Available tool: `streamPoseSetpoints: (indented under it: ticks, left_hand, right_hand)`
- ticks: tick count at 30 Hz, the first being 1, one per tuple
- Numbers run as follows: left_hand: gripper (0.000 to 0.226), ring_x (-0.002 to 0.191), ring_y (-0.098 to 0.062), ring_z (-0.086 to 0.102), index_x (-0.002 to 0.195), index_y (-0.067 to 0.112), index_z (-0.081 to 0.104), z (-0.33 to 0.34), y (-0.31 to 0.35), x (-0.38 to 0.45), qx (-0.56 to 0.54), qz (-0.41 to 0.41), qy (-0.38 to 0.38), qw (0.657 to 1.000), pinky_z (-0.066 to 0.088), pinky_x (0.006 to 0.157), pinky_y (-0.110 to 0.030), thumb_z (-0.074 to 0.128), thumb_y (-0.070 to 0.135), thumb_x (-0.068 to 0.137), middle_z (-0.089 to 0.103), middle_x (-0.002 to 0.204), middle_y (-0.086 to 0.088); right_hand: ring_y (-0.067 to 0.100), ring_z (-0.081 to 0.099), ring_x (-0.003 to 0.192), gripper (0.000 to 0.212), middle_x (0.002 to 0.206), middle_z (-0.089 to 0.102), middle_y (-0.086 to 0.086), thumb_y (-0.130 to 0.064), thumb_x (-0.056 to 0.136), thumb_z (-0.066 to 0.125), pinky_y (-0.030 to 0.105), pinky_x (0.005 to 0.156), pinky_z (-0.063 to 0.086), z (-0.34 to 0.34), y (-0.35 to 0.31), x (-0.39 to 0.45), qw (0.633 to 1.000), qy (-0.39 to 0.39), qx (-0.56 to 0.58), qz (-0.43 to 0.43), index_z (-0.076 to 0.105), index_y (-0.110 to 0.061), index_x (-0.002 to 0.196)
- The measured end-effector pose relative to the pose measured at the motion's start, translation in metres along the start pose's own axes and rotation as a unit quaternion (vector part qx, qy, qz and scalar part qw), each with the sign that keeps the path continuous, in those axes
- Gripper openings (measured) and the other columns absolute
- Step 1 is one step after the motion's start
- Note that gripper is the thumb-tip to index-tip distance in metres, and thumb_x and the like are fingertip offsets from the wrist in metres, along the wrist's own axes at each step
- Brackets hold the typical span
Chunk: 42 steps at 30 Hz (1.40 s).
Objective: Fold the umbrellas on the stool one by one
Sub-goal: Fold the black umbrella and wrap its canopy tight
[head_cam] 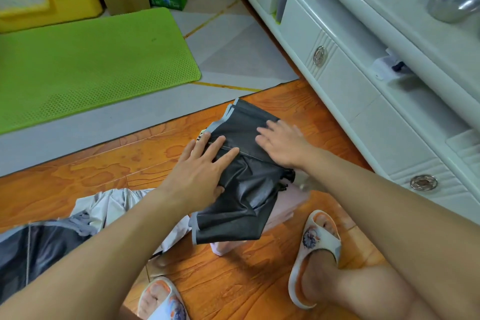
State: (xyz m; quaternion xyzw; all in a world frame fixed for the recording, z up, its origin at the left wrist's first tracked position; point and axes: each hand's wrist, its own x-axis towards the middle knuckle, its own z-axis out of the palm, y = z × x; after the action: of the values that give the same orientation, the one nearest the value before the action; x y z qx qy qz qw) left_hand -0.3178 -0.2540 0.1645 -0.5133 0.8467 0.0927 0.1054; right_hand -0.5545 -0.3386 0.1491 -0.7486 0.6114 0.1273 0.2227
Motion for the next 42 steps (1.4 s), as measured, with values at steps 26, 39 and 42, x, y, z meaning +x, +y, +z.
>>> streamPoseSetpoints:
  ticks: [26,39,42]
  left_hand:
    - [0.032,0.102,-0.030,0.062,0.111,0.014,0.051,0.019,0.037,-0.088,-0.385,-0.330,-0.068,0.859,0.043,0.076,-0.034,0.063,0.040,0.097,0.067,0.112,-0.010]
    - [0.026,0.090,-0.025,0.065,0.107,0.013,0.057,0.021,0.030,-0.081,-0.404,-0.313,-0.101,0.854,0.050,0.074,-0.032,0.064,0.036,0.098,0.066,0.097,-0.006]
    - [0.016,0.088,-0.024,0.065,0.101,0.014,0.061,0.021,0.030,-0.078,-0.423,-0.307,-0.091,0.848,0.051,0.074,-0.032,0.063,0.030,0.099,0.066,0.093,-0.005]
  right_hand:
    - [0.019,0.056,0.066,0.021,0.091,0.061,0.008,-0.016,0.094,0.070,0.034,0.063,0.050,0.070,-0.039,-0.151,0.802,0.079,0.565,0.179,0.058,-0.011,0.110]
    - [0.013,0.057,0.057,0.010,0.080,0.061,0.007,-0.012,0.096,0.066,0.028,0.057,0.051,0.073,-0.039,-0.145,0.758,-0.011,0.611,0.231,0.057,-0.012,0.102]
    - [0.013,0.057,0.059,0.010,0.078,0.061,0.005,-0.015,0.095,0.068,0.026,0.056,0.050,0.075,-0.039,-0.144,0.762,-0.012,0.605,0.229,0.059,-0.014,0.098]
